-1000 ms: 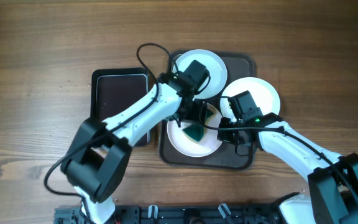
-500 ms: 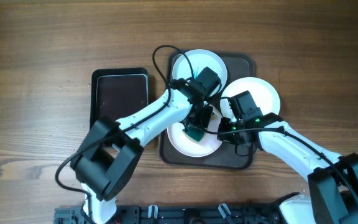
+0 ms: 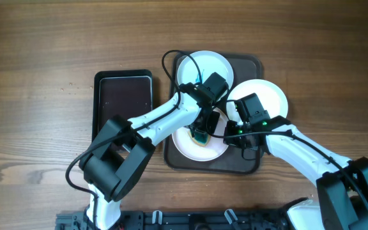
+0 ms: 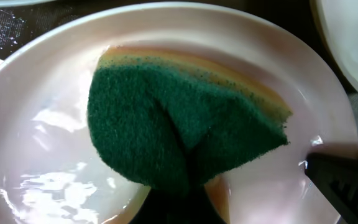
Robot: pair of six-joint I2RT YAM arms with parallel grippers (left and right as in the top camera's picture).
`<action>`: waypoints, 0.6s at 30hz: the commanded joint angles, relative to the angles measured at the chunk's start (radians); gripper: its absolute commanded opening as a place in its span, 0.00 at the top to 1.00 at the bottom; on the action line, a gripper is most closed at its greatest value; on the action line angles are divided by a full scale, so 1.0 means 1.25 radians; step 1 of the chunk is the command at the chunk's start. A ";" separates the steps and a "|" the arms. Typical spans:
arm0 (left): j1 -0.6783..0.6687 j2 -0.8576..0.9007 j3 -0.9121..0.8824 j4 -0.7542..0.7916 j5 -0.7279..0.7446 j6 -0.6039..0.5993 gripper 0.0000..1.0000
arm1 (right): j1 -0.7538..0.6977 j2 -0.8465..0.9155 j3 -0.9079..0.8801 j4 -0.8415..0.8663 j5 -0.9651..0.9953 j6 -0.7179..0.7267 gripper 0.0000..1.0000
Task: Clean dirty plates on tray and stack at the side
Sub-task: 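Scrub the lower plate surface with the sponge in left gripper, then return sponge to the black tray with left gripper and release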
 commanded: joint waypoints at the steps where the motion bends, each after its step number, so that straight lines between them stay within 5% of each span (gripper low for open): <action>1: -0.001 -0.002 -0.015 0.038 0.025 -0.074 0.96 | 0.004 0.020 -0.022 -0.003 0.017 0.002 0.95; 5: -0.003 0.012 -0.015 0.111 0.227 -0.103 0.96 | 0.004 0.020 -0.021 -0.003 0.017 0.002 0.95; 10: -0.002 0.035 -0.015 0.124 0.275 -0.138 0.96 | 0.004 0.020 -0.021 -0.003 0.017 0.002 0.95; 14: 0.002 0.037 -0.015 0.064 0.187 -0.128 0.96 | 0.004 0.020 -0.022 -0.003 0.017 0.002 0.95; 18: 0.011 0.037 -0.015 -0.032 -0.051 -0.129 0.96 | 0.004 0.020 -0.022 -0.003 0.017 0.003 0.95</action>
